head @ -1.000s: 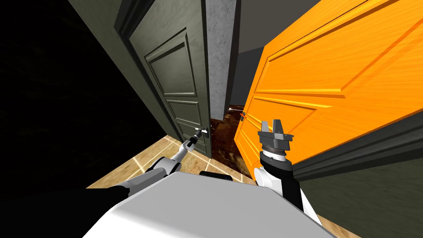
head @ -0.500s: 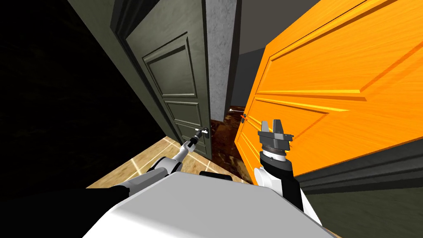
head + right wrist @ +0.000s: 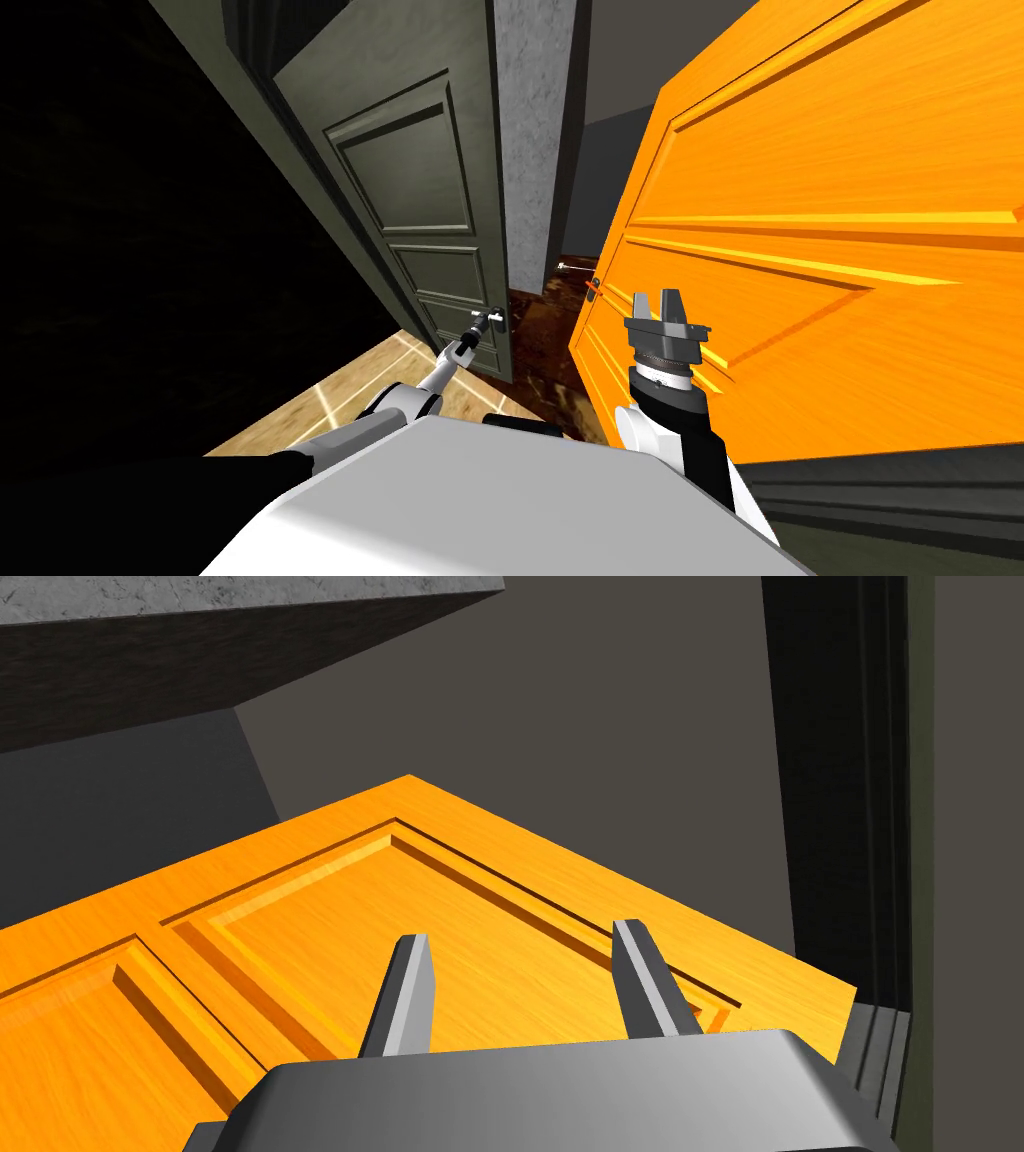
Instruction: Push the door open
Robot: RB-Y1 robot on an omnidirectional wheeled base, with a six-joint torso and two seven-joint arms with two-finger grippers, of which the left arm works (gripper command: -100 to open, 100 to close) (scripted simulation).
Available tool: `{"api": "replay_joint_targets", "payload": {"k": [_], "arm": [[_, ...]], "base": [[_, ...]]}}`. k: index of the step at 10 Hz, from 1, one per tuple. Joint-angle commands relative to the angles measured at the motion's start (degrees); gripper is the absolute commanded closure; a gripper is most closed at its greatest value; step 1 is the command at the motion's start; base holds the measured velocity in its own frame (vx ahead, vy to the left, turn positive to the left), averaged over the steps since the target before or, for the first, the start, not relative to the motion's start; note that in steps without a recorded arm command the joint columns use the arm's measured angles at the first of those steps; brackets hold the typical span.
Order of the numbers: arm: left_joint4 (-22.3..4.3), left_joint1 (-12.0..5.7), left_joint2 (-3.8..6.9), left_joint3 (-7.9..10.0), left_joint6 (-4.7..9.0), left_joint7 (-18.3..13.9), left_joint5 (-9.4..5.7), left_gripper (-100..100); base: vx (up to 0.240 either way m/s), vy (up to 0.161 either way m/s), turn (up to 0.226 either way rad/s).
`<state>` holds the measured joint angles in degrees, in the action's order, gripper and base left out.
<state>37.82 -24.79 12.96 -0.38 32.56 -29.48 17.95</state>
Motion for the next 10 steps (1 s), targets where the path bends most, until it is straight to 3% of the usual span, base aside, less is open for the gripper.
{"api": "replay_joint_targets", "payload": {"k": [1, 3, 6, 8, 10], "arm": [[-0.7, -1.04, 0.0, 1.7, -0.24, 1.6, -0.72, 100], [-0.7, -1.04, 0.0, 1.7, -0.24, 1.6, -0.72, 100], [-0.8, -1.38, -1.3, 4.3, -1.38, 4.9, -1.91, 100], [-0.8, -1.38, -1.3, 4.3, -1.38, 4.9, -1.91, 100], [-0.9, -1.62, -2.2, 6.1, -2.18, 7.1, -2.73, 100]], "base": [[0.155, -0.1, 0.091], [0.069, -0.032, 0.011], [0.131, -0.088, 0.088], [0.085, -0.058, 0.033], [0.126, -0.087, 0.088]]}}
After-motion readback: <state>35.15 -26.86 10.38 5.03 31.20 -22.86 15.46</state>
